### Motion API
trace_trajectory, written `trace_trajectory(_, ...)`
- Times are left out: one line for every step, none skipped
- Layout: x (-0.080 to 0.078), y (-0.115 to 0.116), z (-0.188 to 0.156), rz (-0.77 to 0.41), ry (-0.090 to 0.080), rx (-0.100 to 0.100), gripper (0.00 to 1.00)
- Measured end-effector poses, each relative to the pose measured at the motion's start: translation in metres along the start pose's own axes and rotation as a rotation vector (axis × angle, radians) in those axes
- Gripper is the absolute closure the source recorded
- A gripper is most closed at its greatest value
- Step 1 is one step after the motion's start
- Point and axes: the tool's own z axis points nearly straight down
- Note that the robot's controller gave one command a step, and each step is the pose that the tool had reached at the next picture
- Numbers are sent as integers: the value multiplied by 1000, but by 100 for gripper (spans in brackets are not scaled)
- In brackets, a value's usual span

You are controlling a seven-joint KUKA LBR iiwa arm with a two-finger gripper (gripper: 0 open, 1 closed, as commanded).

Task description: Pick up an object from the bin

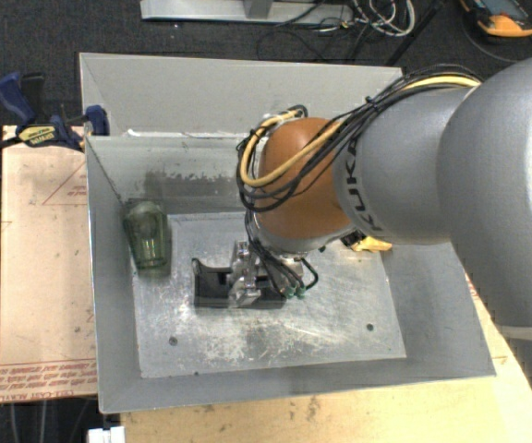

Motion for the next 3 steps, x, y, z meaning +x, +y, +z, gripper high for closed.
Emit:
trace_trajectory(14,2,-61,-14,8,1,100)
trace_trajectory(16,2,-76,-17,10,1,100)
trace_trajectory(-18,7,-96,93,-10,-2,100)
